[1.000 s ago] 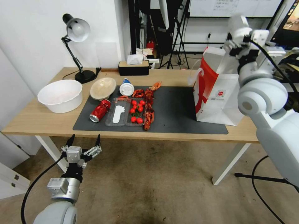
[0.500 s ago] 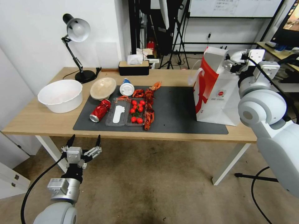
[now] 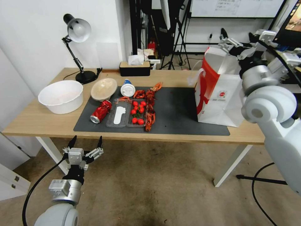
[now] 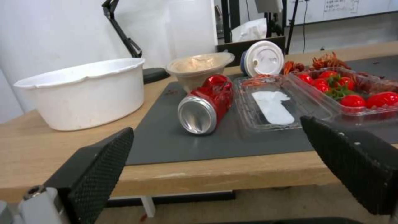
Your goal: Pick up the trash from the table and place it into the takeout bag.
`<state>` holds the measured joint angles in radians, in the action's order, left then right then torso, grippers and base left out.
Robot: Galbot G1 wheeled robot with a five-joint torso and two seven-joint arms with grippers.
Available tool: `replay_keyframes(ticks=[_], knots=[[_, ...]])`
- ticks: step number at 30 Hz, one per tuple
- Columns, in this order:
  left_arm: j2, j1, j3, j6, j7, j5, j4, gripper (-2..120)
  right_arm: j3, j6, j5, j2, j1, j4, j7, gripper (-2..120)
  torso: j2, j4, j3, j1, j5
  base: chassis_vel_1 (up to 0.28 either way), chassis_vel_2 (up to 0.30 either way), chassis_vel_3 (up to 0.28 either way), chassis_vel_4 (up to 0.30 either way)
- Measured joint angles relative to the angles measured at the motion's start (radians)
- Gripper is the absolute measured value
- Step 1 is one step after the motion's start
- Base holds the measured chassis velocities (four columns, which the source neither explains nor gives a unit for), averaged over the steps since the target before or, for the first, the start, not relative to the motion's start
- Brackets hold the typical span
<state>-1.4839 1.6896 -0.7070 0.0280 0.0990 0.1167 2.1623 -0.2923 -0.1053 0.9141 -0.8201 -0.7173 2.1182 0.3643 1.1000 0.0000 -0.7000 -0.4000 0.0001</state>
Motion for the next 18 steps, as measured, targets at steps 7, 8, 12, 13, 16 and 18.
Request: replay_keyframes(ticks=[7,8,12,13,16,18], knots=[[0.005,0.001,-0.001,0.002,0.0,0.004,0.0,100,0.0,0.073,-0.096,-0.003,-0.246,0.109,-0.145,100,0.0,0.0,0.0,0.0,-0.0001,0.0,0.0,0.0,0.0],[0.005,0.001,-0.001,0.002,0.0,0.004,0.0,100,0.0,0.073,-0.096,-0.003,-0.246,0.109,-0.145,100,0.0,0.0,0.0,0.0,-0.0001,0.0,0.0,0.0,0.0],[0.007,0.003,-0.002,0.004,0.0,0.006,0.0,100,-0.006,0.084,-0.228,-0.022,-0.375,0.138,-0.148,100,0.0,0.0,0.0,0.0,-0.0001,0.0,0.0,0.0,0.0],[0.008,0.004,-0.003,0.004,0.0,0.007,0.0,100,-0.011,0.086,-0.269,-0.032,-0.416,0.146,-0.146,100,0.0,-0.0001,0.0,0.0,-0.0002,0.0,0.0,0.0,0.0],[0.014,0.007,-0.005,0.006,-0.001,0.009,0.0,100,-0.019,0.134,-0.417,-0.074,-0.55,0.152,-0.137,100,0.0,0.0002,0.0,0.0,-0.0002,0.0,0.0,0.0,0.0],[0.016,0.007,-0.006,0.006,-0.002,0.01,0.0,100,-0.019,0.163,-0.466,-0.095,-0.602,0.151,-0.137,100,0.0,0.0001,0.0,0.0,-0.0002,0.0,0.0,0.0,0.0]])
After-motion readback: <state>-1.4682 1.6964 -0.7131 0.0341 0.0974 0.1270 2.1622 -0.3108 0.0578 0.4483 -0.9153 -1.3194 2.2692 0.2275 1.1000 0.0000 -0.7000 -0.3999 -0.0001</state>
